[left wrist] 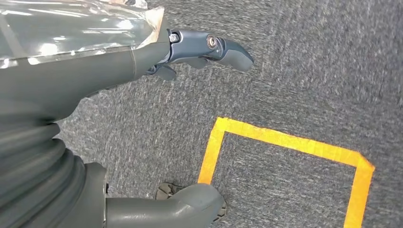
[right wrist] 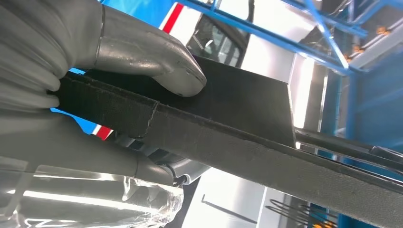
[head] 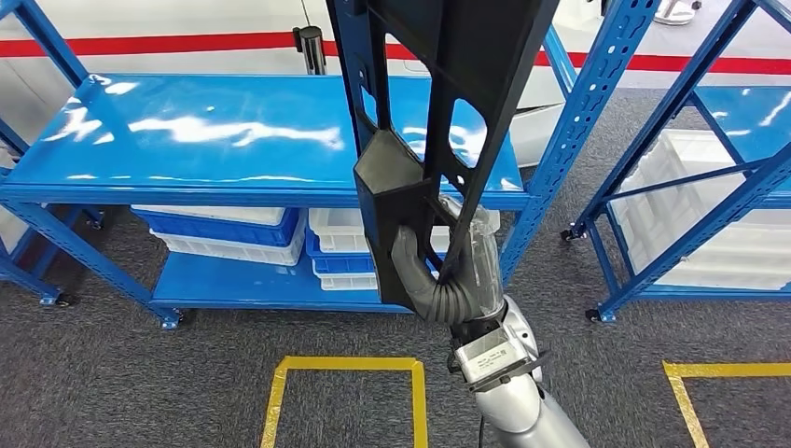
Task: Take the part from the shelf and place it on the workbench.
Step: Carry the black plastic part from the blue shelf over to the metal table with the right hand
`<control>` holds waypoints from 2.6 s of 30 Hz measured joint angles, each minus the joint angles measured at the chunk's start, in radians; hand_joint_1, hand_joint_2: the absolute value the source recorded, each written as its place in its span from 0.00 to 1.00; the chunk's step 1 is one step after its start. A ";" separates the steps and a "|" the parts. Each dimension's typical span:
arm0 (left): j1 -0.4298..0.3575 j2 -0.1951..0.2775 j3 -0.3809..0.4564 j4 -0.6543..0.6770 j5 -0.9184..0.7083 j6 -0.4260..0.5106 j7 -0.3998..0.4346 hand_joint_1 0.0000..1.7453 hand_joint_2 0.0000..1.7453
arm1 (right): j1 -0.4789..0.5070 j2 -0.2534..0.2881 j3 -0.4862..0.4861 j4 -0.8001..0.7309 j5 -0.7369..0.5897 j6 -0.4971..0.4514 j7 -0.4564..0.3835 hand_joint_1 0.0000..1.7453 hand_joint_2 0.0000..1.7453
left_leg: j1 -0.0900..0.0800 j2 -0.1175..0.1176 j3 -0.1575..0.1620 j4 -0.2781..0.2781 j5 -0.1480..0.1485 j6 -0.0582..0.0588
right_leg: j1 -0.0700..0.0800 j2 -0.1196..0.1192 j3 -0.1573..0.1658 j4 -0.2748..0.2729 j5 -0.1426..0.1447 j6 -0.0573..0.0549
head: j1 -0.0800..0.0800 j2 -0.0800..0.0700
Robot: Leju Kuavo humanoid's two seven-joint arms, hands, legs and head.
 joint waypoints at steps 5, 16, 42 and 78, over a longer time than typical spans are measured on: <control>0.007 0.000 0.000 0.000 -0.004 -0.006 -0.006 0.00 1.00 | 0.006 -0.001 0.001 0.000 0.007 0.001 -0.009 1.00 1.00 | 0.012 0.000 -0.034 0.060 -0.037 -0.023 | -0.010 -0.030 0.001 -0.028 0.005 -0.040 | -0.002 0.000; 0.008 -0.001 0.002 -0.006 -0.009 -0.011 -0.026 0.00 1.00 | 0.014 -0.001 0.002 0.000 0.008 0.000 -0.018 1.00 1.00 | 0.007 0.067 0.069 0.035 -0.091 -0.020 | 0.008 -0.103 -0.024 -0.020 0.021 -0.028 | -0.001 0.000; 0.007 -0.013 0.026 -0.015 -0.039 -0.015 -0.045 0.00 1.00 | 0.044 -0.005 0.012 -0.023 -0.051 0.049 -0.049 1.00 1.00 | 0.026 0.033 -0.035 0.221 -0.156 -0.045 | -0.012 -0.080 -0.070 -0.011 0.061 -0.040 | -0.005 0.000; -0.008 0.005 0.013 -0.011 -0.051 -0.026 -0.070 0.00 1.00 | -0.035 -0.072 0.010 -0.023 -0.190 -0.031 -0.174 1.00 1.00 | 0.012 0.066 0.063 0.032 -0.098 -0.016 | 0.013 -0.132 -0.072 -0.003 0.052 -0.020 | 0.005 0.000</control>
